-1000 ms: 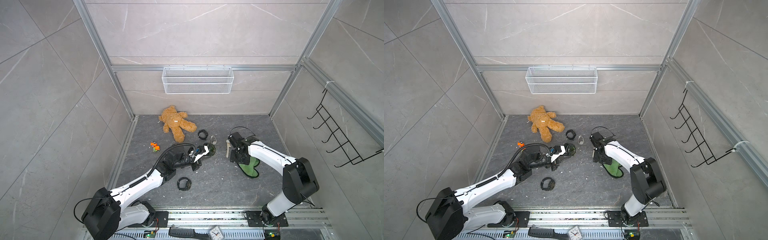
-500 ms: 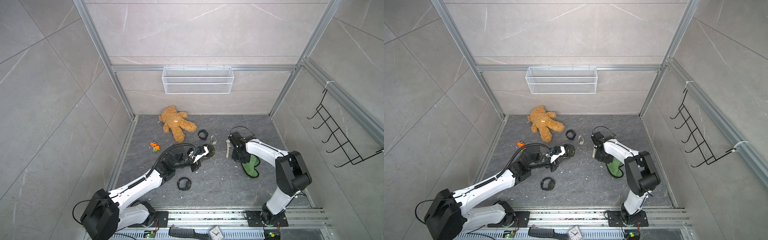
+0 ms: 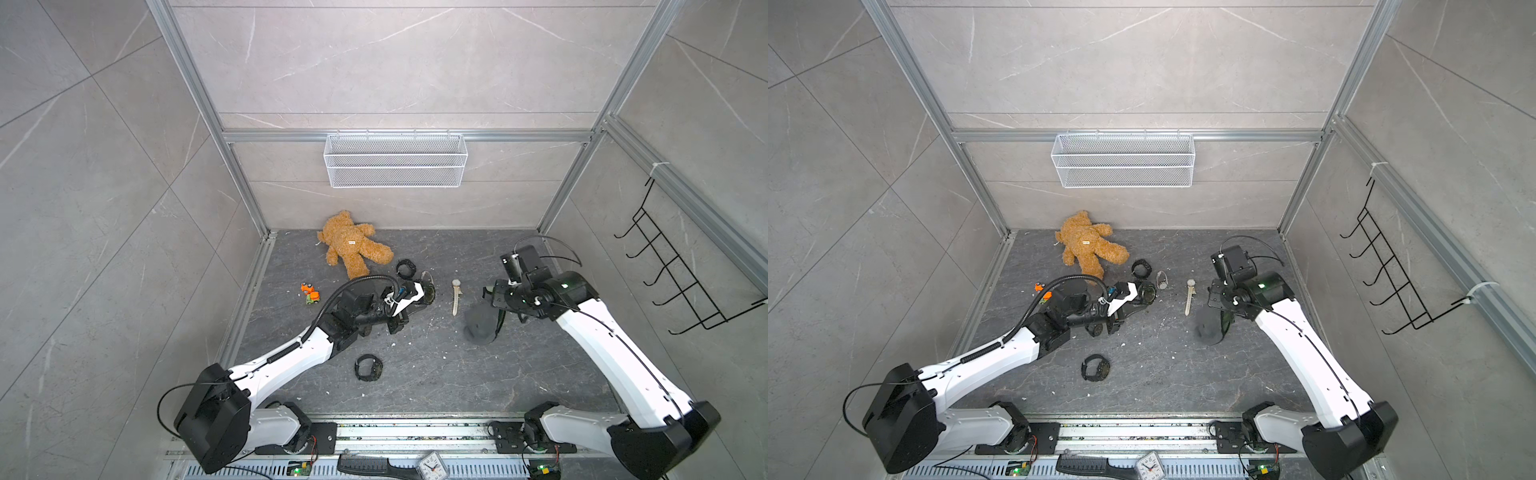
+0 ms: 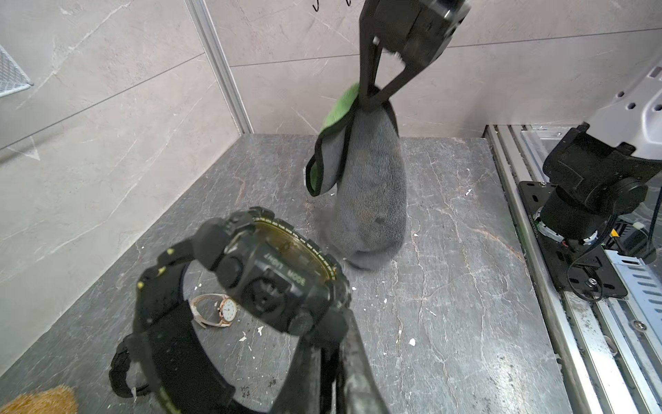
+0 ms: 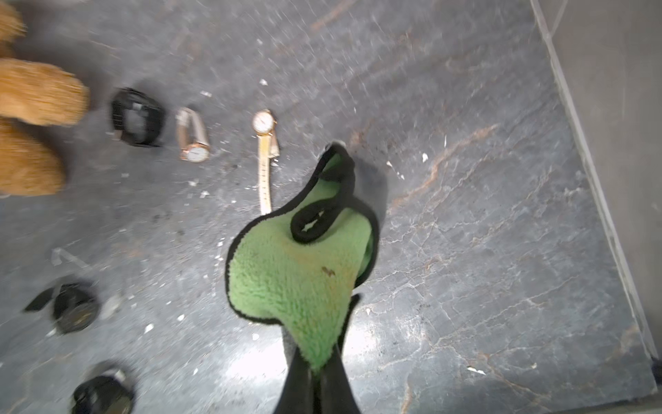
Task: Wipe the watch dial
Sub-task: Pick up the cleaning item at the center of the board, then wipe the dirt from the watch dial.
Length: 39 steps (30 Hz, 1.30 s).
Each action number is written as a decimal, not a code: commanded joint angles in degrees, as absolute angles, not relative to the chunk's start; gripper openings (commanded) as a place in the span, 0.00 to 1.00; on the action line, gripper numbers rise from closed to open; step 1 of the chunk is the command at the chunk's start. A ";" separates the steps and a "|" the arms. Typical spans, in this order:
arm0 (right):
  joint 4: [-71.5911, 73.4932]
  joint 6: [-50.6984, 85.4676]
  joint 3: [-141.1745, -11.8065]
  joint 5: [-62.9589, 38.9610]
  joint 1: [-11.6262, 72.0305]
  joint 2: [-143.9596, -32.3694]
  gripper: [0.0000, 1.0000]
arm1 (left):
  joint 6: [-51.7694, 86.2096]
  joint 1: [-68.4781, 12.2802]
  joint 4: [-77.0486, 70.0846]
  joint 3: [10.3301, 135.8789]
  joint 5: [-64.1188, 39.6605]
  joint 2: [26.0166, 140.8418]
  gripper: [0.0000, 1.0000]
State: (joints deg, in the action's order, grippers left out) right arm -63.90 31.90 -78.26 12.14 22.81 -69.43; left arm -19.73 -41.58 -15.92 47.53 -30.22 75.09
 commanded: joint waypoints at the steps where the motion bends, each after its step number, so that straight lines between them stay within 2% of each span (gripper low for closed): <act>1: -67.81 26.42 -79.55 6.44 23.60 -68.37 0.00 | -20.39 -41.36 -20.05 51.96 -33.37 78.03 0.00; 11: -66.91 21.45 -82.85 -1.44 29.20 -64.95 0.00 | -21.38 -41.40 -22.18 59.61 -34.73 85.75 0.00; 22: -50.75 23.72 -80.08 -11.59 33.19 -68.65 0.00 | -18.24 -42.76 -28.34 57.18 -37.21 85.46 0.00; 31: -49.09 22.50 -82.90 -12.14 35.36 -72.60 0.00 | -18.63 -42.95 -27.95 54.12 -37.00 82.41 0.00; 39: -46.71 24.30 -84.21 -13.35 35.75 -76.41 0.00 | -16.82 -42.89 -31.08 51.86 -41.16 80.61 0.00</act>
